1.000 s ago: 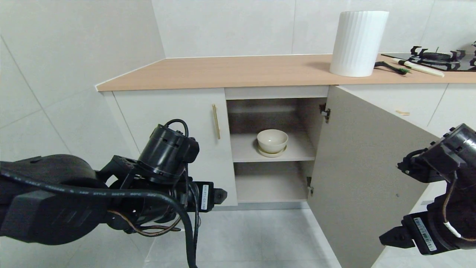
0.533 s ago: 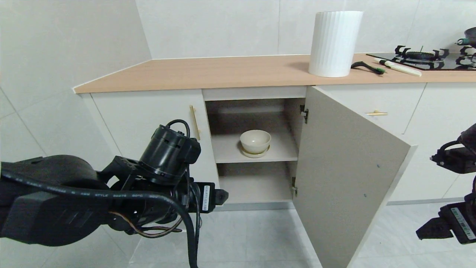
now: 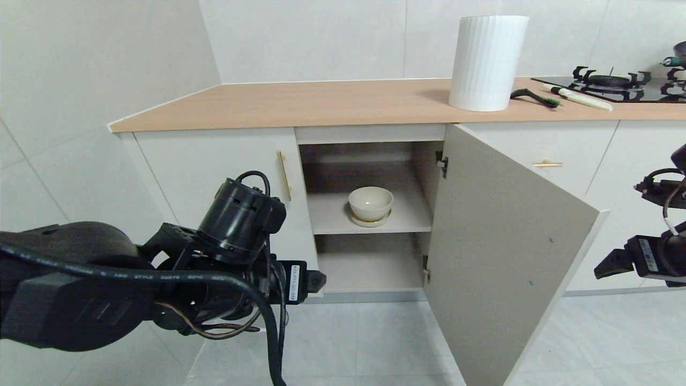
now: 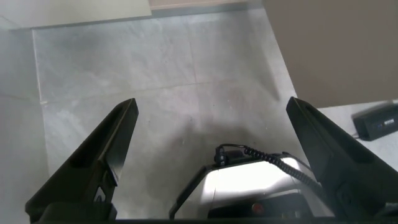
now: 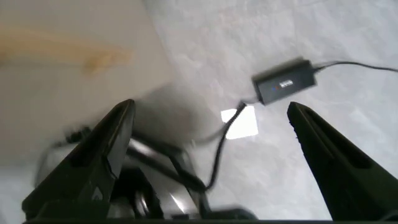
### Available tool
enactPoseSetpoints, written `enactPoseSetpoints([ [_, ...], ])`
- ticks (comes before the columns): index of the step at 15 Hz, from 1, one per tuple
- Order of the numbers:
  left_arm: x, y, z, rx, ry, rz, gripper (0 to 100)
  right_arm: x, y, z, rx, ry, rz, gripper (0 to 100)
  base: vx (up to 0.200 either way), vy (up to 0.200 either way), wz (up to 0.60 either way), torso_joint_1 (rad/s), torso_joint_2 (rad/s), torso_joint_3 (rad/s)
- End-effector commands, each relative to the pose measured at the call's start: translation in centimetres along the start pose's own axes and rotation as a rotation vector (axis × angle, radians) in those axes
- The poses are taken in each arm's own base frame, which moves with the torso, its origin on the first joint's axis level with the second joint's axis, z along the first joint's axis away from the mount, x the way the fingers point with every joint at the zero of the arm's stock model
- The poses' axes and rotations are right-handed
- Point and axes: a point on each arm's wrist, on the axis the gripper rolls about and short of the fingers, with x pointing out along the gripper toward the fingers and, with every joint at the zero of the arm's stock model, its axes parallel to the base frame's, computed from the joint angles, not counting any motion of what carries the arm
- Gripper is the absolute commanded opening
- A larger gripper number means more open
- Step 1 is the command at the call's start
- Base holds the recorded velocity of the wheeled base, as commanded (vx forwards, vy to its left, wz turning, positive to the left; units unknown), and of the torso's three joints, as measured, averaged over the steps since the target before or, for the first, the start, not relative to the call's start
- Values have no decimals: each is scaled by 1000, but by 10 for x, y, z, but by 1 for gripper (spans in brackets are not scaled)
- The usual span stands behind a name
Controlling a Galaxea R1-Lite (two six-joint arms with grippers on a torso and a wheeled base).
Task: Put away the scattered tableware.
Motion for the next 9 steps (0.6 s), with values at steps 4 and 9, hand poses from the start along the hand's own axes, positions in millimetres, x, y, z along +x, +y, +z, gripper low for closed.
enactPoseSetpoints([
  [4,0,0,2,-8,-13,-3,100,48,2,17,94,9,-6,100,0,0,0,0,0,0],
  [9,-1,0,2,-9,-17,-5,100,58,23,24,118,-53,73,100,0,0,0,0,0,0],
])
